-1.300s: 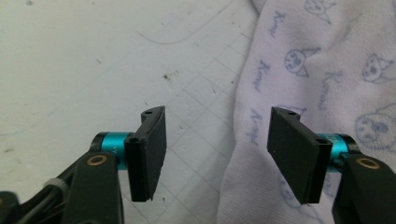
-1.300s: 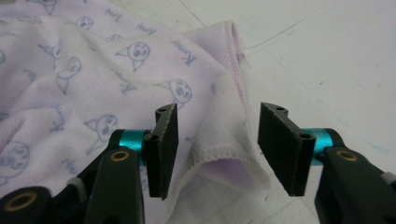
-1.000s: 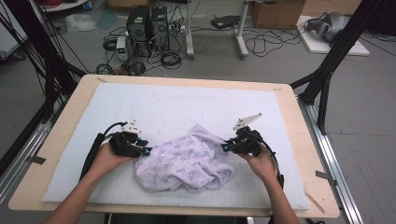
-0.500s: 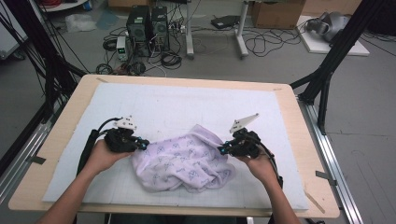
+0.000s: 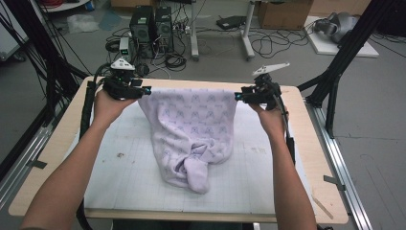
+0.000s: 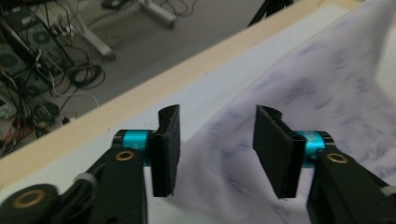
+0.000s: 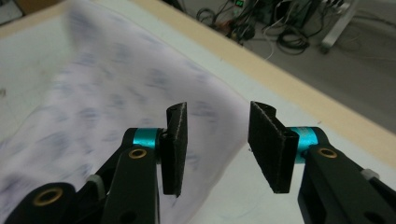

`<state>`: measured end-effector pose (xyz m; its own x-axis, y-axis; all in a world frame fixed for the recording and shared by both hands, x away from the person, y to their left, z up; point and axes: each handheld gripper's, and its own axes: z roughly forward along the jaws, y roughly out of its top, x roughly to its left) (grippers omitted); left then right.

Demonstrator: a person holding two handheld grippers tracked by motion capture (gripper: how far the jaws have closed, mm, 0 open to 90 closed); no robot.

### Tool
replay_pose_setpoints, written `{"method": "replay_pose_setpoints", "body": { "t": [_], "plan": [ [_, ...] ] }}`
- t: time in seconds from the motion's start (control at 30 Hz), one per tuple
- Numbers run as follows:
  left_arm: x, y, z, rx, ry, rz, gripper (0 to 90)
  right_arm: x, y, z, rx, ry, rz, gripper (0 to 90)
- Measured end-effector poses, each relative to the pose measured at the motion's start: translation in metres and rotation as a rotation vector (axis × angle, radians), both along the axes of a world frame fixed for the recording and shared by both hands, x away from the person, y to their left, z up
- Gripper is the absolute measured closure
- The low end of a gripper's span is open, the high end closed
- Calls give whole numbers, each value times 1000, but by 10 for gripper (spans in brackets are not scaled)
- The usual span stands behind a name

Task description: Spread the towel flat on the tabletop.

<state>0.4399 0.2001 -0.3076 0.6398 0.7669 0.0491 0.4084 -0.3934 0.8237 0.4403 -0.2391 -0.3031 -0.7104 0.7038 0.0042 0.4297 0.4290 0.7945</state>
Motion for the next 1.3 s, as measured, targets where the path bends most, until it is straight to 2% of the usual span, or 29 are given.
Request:
{"method": "replay_pose_setpoints", "body": {
  "t": [0.03,0.07,0.1,0.13,0.17,0.23,0.27,0.3,0.33,0.4,0.43,0.47,0.5,0.53,0.57,0.63,0.7,0.73,0.83,0.87,0.93,0.97,1.07,1.1,1.17,1.2,1.23,1.27,1.3],
  "plan": [
    [0,0,0,0,0,0,502,-4,1,-9,-10,7,16,557],
    [-3,2,-9,-8,9,0,493,-7,2,-18,-13,23,28,541],
    [-8,5,-27,-7,45,-18,482,-11,3,-27,-16,56,38,533],
    [-8,5,-27,-7,45,-18,482,-16,4,-36,-25,64,54,533],
    [-13,5,-35,1,51,-26,481,-22,5,-43,-36,65,65,532],
    [-24,6,-50,-3,61,-42,475,-34,6,-53,-27,68,86,518],
    [-36,5,-61,12,65,-61,473,-39,6,-57,-20,75,99,514],
    [-36,5,-61,12,65,-61,468,-45,7,-59,-18,76,111,508],
    [-48,3,-70,28,64,-89,467,-51,7,-62,-16,72,118,498],
    [-61,1,-74,19,63,-106,451,-62,8,-65,-11,74,141,487],
    [-61,1,-74,19,63,-106,452,-67,8,-66,-15,69,149,480],
    [-72,-1,-76,15,61,-131,450,-72,9,-67,-13,72,155,478],
    [-72,-1,-76,15,61,-131,446,-78,9,-69,-9,77,166,477],
    [-83,-3,-77,-9,57,-144,444,-83,9,-70,-12,69,177,474],
    [-83,-3,-77,-9,57,-144,439,-87,9,-72,-21,62,181,470],
    [-94,-6,-80,-29,56,-163,424,-95,9,-76,-19,53,172,467],
    [-105,-9,-86,-43,57,-197,417,-100,11,-85,-37,73,178,459],
    [-115,-13,-94,-54,60,-213,406,-103,13,-89,-46,77,181,461],
    [-124,-18,-100,-63,74,-245,381,-110,19,-100,-22,92,207,465],
    [-134,-25,-106,-50,92,-313,383,-112,22,-103,-17,97,219,470],
    [-138,-29,-109,-35,94,-333,388,-113,25,-106,-22,99,229,472],
    [-142,-38,-113,-23,116,-371,388,-113,31,-110,-32,110,242,472],
    [-142,-51,-119,-11,142,-394,392,-109,42,-117,-56,124,249,477],
    [-141,-55,-122,7,154,-393,393,-107,44,-119,-66,132,250,490],
    [-139,-59,-125,16,166,-393,440,-102,50,-125,-87,152,249,540],
    [-137,-61,-127,21,178,-391,511,-101,52,-128,-90,161,253,597],
    [-135,-64,-130,20,191,-396,627,-100,54,-131,-100,166,262,645],
    [-133,-66,-134,33,179,-395,703,-99,55,-133,-112,171,270,706],
    [-133,-66,-134,33,179,-395,791,-98,55,-133,-101,170,279,810]
  ]
}}
